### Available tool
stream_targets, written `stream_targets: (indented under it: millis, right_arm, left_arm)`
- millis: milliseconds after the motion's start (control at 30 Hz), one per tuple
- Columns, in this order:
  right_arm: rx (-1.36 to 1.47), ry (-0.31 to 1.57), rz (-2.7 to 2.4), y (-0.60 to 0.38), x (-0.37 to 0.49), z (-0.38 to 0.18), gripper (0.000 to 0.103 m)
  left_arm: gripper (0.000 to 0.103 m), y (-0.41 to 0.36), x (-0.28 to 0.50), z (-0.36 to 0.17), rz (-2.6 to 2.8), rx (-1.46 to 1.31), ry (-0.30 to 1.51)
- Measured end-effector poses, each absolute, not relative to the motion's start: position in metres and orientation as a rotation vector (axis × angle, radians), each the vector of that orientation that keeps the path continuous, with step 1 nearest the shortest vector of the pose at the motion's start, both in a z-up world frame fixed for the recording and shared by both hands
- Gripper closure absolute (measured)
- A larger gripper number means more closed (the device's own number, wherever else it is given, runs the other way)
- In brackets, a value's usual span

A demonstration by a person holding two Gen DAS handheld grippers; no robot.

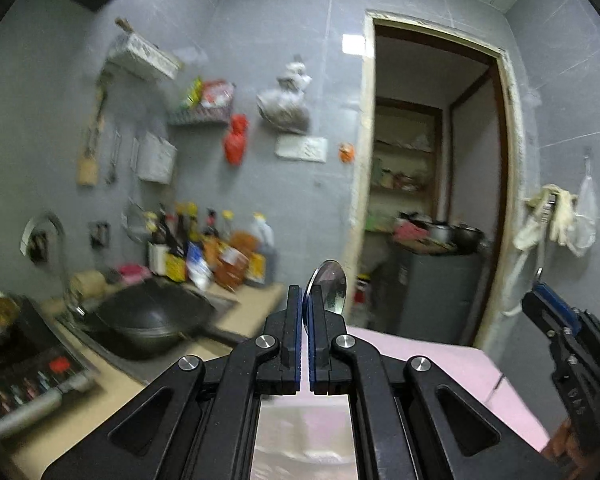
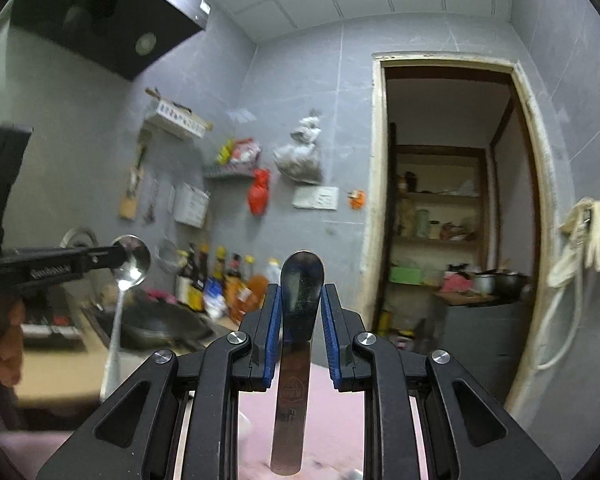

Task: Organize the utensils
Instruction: 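Lift the spoon and knife and lower both into the white holder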

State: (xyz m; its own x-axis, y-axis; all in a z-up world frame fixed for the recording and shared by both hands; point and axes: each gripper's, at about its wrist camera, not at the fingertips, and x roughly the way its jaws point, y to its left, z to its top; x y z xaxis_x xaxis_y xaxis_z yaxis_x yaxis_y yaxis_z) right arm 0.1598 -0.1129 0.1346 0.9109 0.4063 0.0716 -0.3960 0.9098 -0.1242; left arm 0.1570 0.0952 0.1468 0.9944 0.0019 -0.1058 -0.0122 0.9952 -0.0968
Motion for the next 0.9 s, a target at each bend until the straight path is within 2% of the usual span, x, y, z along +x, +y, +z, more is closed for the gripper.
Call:
stream_targets:
  millis: [233,500,900]
  right_arm:
    - [0.021,-0.069,0.545,-0.092,0.191,0.137,0.085]
    - [0.008,0.002,0.568,-0.066,0.218,0.112,0.085]
    - [-0.102,0.165,0.601,-0.045,0.232,0.058,0.085]
  left_arm:
    - [0.102,0.125,0.176,0.137,0.131,-0.06,0.091]
    - [0.102,0.13,0.201,0.094,0.221,0.017,0.067]
    - [0.102,0.133,0.224,0.046,0.11,-0.051,0.23]
